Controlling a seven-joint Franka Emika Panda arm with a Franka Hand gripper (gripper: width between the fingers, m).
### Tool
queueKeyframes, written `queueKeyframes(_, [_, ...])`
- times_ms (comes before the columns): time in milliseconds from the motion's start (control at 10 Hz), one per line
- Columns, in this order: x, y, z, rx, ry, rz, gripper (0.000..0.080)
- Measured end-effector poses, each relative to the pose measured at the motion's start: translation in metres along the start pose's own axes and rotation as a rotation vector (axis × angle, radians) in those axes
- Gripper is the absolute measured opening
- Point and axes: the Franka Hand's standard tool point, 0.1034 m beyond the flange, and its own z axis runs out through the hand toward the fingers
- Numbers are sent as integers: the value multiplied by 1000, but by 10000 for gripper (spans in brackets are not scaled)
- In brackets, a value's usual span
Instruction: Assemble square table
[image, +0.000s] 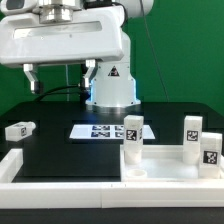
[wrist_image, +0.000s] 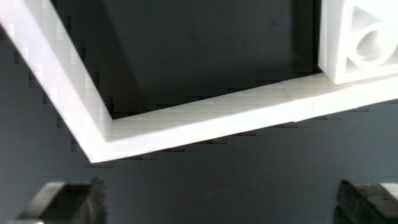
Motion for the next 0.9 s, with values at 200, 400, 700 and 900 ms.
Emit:
queueKeyframes(200, [-32,47,22,-37,-93,55,649])
queueKeyframes(400, [-57,76,30,-12,-321,130,649])
queueKeyframes(700, [-58,73,29,16,-448,117,649])
queueKeyframes(900, [-80,102,30,29,-631,132,649])
